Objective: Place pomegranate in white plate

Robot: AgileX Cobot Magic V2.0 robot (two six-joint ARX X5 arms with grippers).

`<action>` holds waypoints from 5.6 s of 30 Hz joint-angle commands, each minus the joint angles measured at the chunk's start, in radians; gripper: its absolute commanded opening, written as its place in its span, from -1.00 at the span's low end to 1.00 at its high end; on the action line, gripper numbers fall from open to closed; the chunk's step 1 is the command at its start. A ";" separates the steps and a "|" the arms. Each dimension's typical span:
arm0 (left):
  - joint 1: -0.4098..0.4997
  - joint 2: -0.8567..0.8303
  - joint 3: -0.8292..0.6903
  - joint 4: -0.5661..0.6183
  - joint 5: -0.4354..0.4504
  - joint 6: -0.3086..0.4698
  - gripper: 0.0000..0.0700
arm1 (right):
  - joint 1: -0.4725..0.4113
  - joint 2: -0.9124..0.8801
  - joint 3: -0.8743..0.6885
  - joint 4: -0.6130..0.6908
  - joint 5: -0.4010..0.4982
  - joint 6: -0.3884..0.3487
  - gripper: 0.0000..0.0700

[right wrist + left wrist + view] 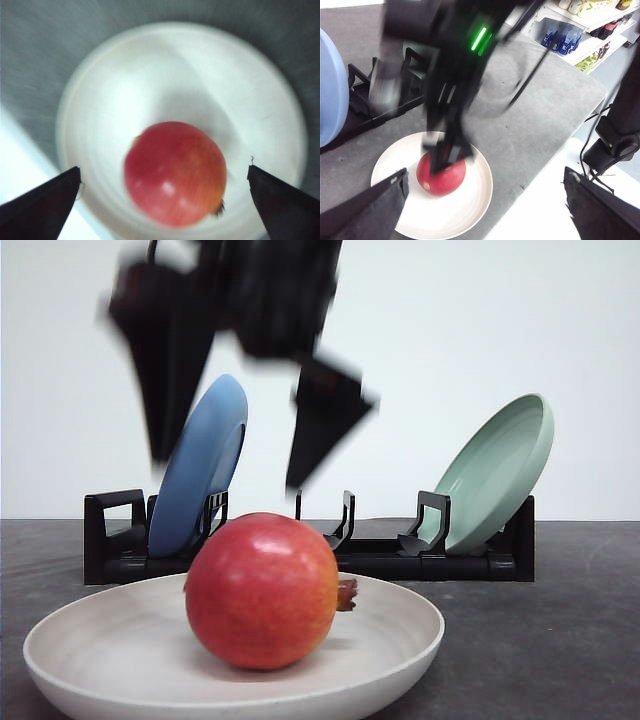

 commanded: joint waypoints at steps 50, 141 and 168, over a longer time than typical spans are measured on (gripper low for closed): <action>-0.015 0.006 0.018 0.047 -0.280 0.019 -1.00 | -0.196 -1.629 -0.778 0.245 0.209 0.071 -0.87; 1.373 -0.434 -0.901 0.699 0.417 0.519 -1.00 | -0.307 -1.630 -0.794 0.275 0.183 0.045 -0.87; 1.373 -0.434 -0.901 0.699 0.417 0.519 -1.00 | -0.935 -1.872 -1.666 0.963 0.183 -0.154 -0.87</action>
